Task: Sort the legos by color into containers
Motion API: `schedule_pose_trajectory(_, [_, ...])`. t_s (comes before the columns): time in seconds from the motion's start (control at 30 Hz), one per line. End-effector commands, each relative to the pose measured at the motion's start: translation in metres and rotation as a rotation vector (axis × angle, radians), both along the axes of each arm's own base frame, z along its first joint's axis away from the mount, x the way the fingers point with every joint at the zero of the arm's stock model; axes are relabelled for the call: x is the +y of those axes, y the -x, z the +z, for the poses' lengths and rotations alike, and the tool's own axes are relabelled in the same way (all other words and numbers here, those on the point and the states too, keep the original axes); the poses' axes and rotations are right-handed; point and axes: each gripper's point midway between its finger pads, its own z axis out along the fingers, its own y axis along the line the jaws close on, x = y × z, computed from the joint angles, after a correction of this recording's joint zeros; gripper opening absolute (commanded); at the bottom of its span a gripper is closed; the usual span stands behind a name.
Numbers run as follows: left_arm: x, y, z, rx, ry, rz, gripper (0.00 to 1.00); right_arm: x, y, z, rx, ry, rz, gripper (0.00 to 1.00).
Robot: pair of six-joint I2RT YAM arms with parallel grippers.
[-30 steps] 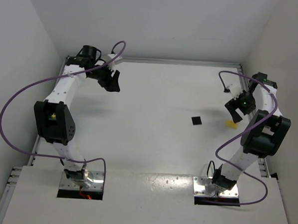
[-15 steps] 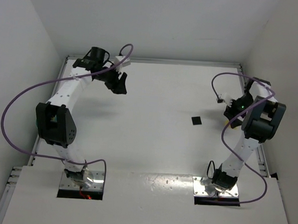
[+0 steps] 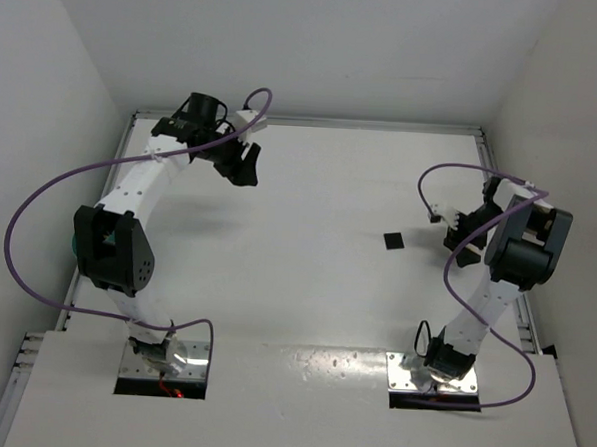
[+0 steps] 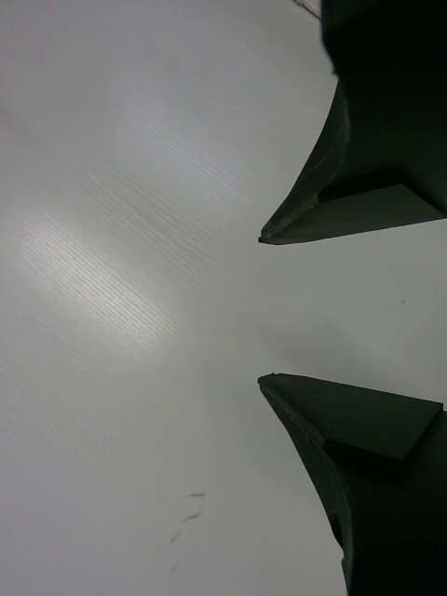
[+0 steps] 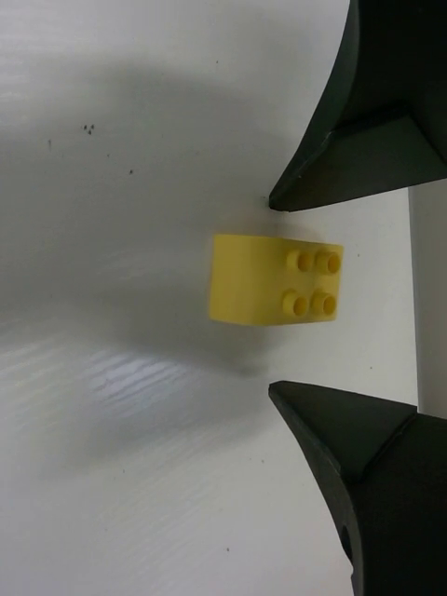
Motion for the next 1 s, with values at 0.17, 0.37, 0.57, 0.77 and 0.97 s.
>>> schedule_pose_trajectory(0.17, [-0.003, -0.010, 0.024, -0.083, -0.006, 0.014, 0.62, -0.004, -0.014, -0.016, -0.099, -0.044, -0.019, 0.54])
schedule_pose_trajectory(0.37, [0.001, -0.005, 0.025, -0.077, 0.008, 0.034, 0.62, 0.007, -0.018, -0.002, -0.172, -0.102, -0.046, 0.25])
schedule_pose_trajectory(0.57, [0.007, 0.019, 0.041, 0.007, 0.260, 0.047, 0.67, 0.111, -0.050, 0.082, -0.345, -0.390, -0.021, 0.12])
schedule_pose_trajectory(0.77, [-0.011, 0.026, 0.048, 0.167, 0.467, 0.083, 0.66, 0.219, -0.082, 0.162, -0.421, -0.628, -0.102, 0.07])
schedule_pose_trajectory(0.97, [-0.044, 0.027, 0.071, 0.207, 0.573, 0.060, 0.66, 0.320, -0.110, 0.210, -0.443, -0.791, -0.031, 0.07])
